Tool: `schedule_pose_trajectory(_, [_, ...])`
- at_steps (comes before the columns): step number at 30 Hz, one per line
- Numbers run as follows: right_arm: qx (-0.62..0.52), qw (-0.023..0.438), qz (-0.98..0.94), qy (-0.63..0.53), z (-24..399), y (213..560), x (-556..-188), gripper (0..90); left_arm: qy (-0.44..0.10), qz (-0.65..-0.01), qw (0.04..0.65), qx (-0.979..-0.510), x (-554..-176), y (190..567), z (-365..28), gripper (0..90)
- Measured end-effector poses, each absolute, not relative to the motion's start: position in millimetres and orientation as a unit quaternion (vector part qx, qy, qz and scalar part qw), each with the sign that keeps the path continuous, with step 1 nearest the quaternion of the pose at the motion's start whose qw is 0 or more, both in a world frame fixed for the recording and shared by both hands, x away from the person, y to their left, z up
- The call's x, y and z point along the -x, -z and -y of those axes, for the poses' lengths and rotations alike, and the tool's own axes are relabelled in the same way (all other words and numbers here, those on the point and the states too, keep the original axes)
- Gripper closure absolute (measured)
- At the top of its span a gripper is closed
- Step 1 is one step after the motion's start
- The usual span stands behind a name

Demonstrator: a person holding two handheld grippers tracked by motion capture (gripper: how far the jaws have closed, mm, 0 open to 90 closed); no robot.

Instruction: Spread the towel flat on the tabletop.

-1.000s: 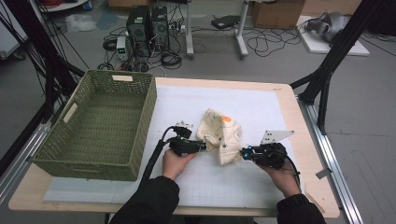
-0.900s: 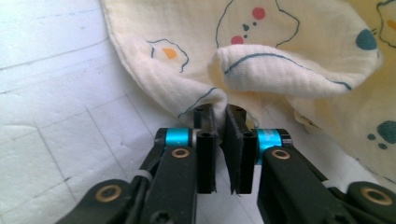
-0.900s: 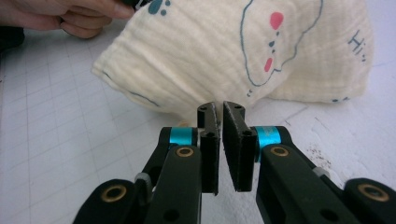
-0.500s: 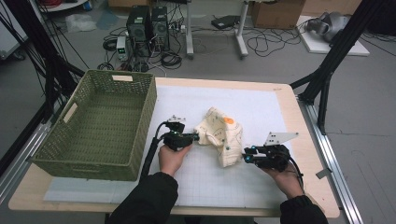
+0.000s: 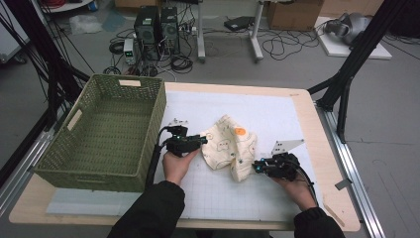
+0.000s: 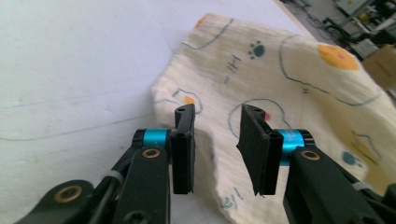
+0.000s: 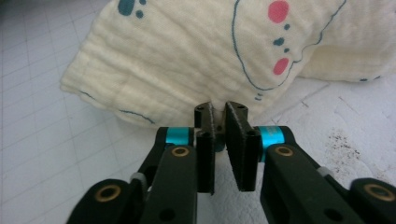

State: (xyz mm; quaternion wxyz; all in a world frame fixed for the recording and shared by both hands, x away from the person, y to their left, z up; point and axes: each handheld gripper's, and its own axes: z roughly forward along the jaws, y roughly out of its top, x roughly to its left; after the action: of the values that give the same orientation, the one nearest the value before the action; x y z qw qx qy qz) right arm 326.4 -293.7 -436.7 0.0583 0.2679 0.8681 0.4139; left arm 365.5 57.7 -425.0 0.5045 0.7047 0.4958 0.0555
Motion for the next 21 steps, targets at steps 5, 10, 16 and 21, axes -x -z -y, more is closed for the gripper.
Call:
schedule_pose_trajectory(5, [-0.268, 0.060, -0.866, -0.418, 296, 435, -325, 86.2, -0.049, -0.476, 0.514, -0.712, -357, 421, -58, 61.5])
schedule_pose_trajectory(10, [-0.269, 0.062, -0.862, -0.426, 298, 434, -326, 86.5, -0.021, -0.450, 0.512, -0.732, -352, 423, -52, 60.6])
schedule_pose_trajectory(16, [-0.274, 0.062, -0.857, -0.432, 301, 433, -326, 86.5, 0.017, -0.418, 0.494, -0.762, -344, 434, -33, 54.3])
schedule_pose_trajectory(21, [-0.276, 0.063, -0.854, -0.436, 302, 433, -326, 86.5, 0.039, -0.400, 0.487, -0.775, -339, 439, -24, 48.8])
